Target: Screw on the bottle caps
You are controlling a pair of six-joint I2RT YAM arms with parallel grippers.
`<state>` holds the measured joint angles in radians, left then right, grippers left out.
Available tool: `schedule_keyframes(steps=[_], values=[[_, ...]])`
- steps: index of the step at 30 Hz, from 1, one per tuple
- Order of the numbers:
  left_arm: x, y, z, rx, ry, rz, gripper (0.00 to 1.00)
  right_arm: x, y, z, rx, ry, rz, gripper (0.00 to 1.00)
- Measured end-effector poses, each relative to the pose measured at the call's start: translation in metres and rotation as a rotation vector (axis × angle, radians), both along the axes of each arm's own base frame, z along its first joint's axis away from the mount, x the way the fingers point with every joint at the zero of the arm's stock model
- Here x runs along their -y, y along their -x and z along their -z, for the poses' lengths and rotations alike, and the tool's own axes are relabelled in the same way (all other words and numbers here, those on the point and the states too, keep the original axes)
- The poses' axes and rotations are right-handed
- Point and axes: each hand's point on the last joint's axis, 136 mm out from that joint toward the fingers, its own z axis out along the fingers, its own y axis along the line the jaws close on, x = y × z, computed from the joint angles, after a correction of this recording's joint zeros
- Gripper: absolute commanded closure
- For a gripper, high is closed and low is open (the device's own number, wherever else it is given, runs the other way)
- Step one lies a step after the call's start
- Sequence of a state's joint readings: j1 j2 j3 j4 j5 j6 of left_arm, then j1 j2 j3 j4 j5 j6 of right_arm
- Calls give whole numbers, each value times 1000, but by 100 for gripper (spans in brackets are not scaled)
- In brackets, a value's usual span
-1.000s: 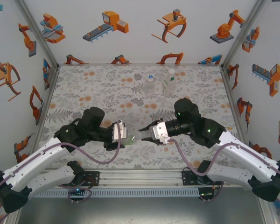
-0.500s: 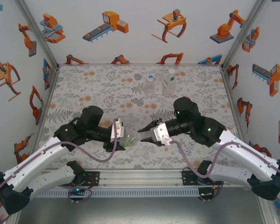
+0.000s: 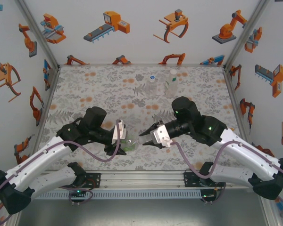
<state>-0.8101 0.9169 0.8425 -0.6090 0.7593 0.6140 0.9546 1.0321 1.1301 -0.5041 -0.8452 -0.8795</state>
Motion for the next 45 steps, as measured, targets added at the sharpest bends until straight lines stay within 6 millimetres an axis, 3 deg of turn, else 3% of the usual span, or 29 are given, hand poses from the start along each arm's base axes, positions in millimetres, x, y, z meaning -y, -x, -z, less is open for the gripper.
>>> schedule_keyframes(steps=[17, 24, 30, 45], values=[[3, 12, -1, -126, -16, 69, 100, 3, 11, 0, 91, -2, -32, 100], [2, 12, -2, -122, -14, 67, 100, 1, 11, -3, 44, 0, -13, 100], [-1, 6, 2, -93, -41, 30, 100, -8, -1, -4, -158, 19, 107, 100], [-12, -33, 9, 77, -105, -175, 100, -21, -75, 15, -895, 59, 727, 100]])
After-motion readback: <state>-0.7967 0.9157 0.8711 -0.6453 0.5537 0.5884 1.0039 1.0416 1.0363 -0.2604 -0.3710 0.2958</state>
